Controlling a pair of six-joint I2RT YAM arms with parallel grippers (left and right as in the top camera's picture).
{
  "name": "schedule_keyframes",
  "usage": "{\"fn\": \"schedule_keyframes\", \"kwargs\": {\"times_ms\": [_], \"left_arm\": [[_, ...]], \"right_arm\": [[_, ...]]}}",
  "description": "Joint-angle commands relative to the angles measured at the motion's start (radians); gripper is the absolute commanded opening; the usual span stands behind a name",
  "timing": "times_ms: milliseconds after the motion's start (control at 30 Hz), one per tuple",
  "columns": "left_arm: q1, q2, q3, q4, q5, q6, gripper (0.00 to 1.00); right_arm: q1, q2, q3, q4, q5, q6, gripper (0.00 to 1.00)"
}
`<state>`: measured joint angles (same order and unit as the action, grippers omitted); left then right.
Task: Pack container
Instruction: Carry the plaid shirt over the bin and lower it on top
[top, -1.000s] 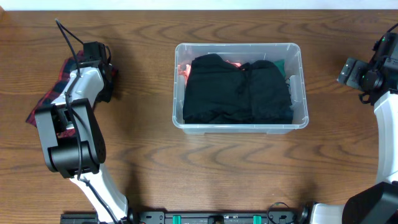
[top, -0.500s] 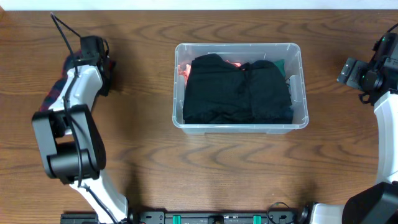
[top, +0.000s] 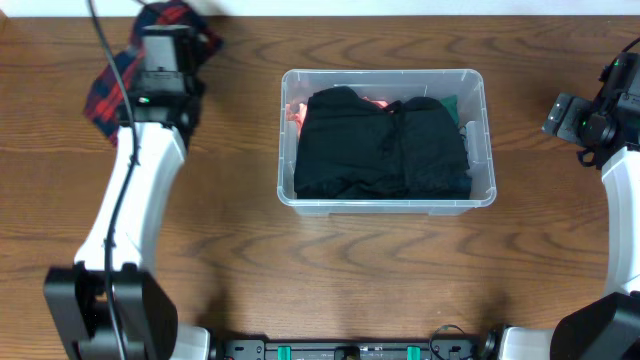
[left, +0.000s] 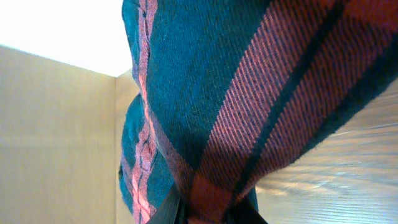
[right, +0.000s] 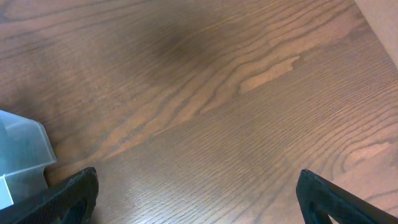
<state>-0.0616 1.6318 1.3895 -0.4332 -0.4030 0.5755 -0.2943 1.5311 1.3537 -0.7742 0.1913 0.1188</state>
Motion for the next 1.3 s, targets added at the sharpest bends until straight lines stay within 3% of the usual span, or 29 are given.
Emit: {"fn": "schedule_keyframes", "kwargs": {"times_ms": [0,267,600,800,1000,1267], "left_arm": [[-0.111,-0.101,0.035,0.002,-0.026,0.056,0.06],[-0.435,-0.217,0.035,-0.003,-0.029,0.051,0.06],[-0.739,-0.163,0.033,-0.014,-0.028,-0.01,0.06],[-0.806,-0.087,0.032,-0.03,-0.028,-0.013,0.06],[-0.808,-0.014,0.032,-0.029,-0.027,-0.106,0.06],[-0.808,0.043,0.03,-0.031,-0.027,-0.106,0.06]], "right_arm": [[-0.003,0.002,0.004,-0.002,0.003,-0.001,0.99],[-0.003,0.002,0.004,-0.002,0.003,-0.001,0.99],[-0.003,0.002,0.004,-0.002,0.003,-0.001,0.99],[-0.003,0.002,0.004,-0.002,0.003,-0.001,0.99],[-0.003,0.002,0.004,-0.002,0.003,-0.001,0.99],[-0.003,0.002,0.004,-0.002,0.003,-0.001,0.99]]}}
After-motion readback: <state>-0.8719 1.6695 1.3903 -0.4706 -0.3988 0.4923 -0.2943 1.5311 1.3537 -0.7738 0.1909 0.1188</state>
